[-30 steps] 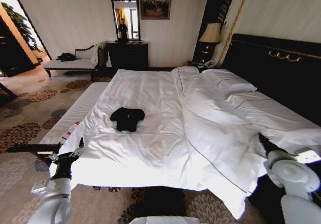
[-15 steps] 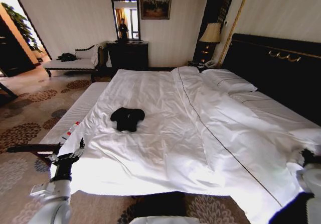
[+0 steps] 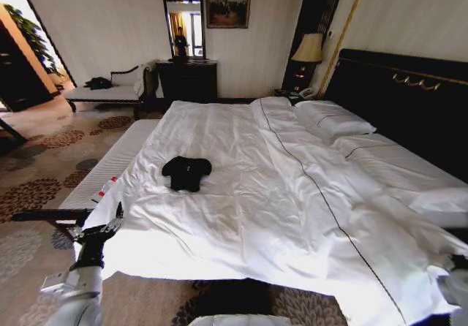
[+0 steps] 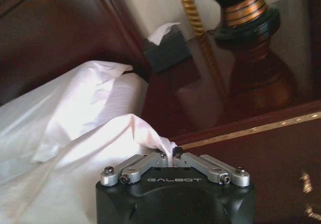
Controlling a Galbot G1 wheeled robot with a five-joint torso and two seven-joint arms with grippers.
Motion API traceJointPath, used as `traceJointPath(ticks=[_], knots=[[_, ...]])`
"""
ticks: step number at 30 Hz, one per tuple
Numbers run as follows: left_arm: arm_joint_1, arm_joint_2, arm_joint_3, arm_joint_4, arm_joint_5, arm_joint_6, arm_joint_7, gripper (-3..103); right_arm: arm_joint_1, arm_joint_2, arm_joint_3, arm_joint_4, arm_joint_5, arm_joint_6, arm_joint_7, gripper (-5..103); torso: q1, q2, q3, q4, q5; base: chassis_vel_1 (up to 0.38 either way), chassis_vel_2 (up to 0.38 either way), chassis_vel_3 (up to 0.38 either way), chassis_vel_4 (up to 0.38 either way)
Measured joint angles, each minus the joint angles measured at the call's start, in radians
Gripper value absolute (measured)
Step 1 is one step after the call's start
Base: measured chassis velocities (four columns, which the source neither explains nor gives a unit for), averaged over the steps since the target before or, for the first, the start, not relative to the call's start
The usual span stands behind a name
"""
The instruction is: Fold the clothes on the bed.
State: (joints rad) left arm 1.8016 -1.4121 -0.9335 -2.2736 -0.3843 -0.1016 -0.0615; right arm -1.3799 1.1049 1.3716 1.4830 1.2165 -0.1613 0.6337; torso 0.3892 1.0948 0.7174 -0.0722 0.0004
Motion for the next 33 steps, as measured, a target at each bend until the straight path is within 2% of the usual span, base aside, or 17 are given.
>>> traceJointPath(ticks=[5,11,18,23,24,25,26,28,29,30,31,32,33], knots=[[-0.001,-0.004,0.006,-0.002,0.007,0.000,0.000,100,-0.009,0.019,0.000,-0.031,-0.041,0.020,0.003,1,0.000,0.000,0.000,0.0000,-0.0002,0.000,0.000,0.000,0.000],[-0.007,-0.007,0.015,0.006,0.014,0.000,0.000,100,-0.022,0.054,-0.003,-0.040,-0.073,0.001,0.056,1,0.000,0.000,0.000,-0.0002,-0.0002,0.000,0.000,0.000,0.000],[-0.012,-0.003,0.018,0.023,0.015,-0.002,0.000,100,-0.024,0.050,-0.008,-0.071,-0.158,-0.021,0.090,1,0.000,0.000,0.000,-0.0001,-0.0006,0.000,0.000,0.000,0.000],[-0.017,0.001,0.020,0.027,0.012,-0.002,-0.001,100,-0.024,0.051,-0.010,-0.071,-0.177,-0.024,0.101,-2,0.000,0.000,0.000,-0.0005,-0.0004,0.000,0.000,0.000,0.000],[-0.017,0.002,0.020,0.027,0.012,-0.002,-0.001,100,-0.025,0.052,-0.010,-0.068,-0.179,-0.024,0.103,2,0.000,0.000,0.000,-0.0006,-0.0004,0.000,0.000,0.000,0.000],[-0.018,0.003,0.020,0.028,0.012,-0.002,-0.003,100,-0.030,0.054,-0.009,-0.063,-0.187,-0.019,0.109,2,0.000,0.000,0.000,-0.0034,-0.0015,0.000,0.000,0.000,0.000],[-0.019,0.004,0.021,0.030,0.011,-0.002,-0.003,100,-0.038,0.061,-0.007,-0.040,-0.191,-0.011,0.106,13,0.000,0.000,0.000,-0.0071,-0.0024,-0.065,-0.065,0.000,0.011],[-0.020,0.005,0.021,0.030,0.011,-0.003,-0.003,100,-0.045,0.068,-0.007,-0.010,-0.191,-0.008,0.096,13,0.000,0.000,0.000,-0.0063,-0.0019,-0.065,-0.065,-0.067,-0.039],[-0.021,0.006,0.022,0.031,0.010,-0.003,-0.002,100,-0.054,0.078,-0.006,0.040,-0.188,-0.008,0.084,24,-0.001,0.000,0.000,-0.0060,-0.0008,-0.060,-0.110,-0.074,-0.054],[-0.021,0.006,0.022,0.031,0.010,-0.003,-0.002,100,-0.054,0.078,-0.006,0.040,-0.188,-0.008,0.084,24,-0.001,0.000,0.000,-0.0060,-0.0008,-0.060,-0.110,-0.074,-0.054],[-0.021,0.007,0.022,0.032,0.010,-0.003,-0.002,100,-0.058,0.082,-0.006,0.070,-0.185,-0.008,0.081,24,-0.001,0.000,0.000,-0.0044,-0.0006,-0.060,-0.042,-0.074,-0.054],[-0.021,0.007,0.022,0.032,0.010,-0.003,-0.002,100,-0.064,0.087,-0.004,0.108,-0.182,-0.008,0.076,29,-0.001,0.000,0.000,-0.0032,-0.0005,0.000,0.000,0.000,0.000],[-0.021,0.007,0.022,0.033,0.009,-0.003,-0.002,100,-0.079,0.093,0.002,0.188,-0.176,-0.013,0.068,35,-0.001,0.000,0.000,-0.0010,-0.0009,0.000,0.000,0.000,0.000]])
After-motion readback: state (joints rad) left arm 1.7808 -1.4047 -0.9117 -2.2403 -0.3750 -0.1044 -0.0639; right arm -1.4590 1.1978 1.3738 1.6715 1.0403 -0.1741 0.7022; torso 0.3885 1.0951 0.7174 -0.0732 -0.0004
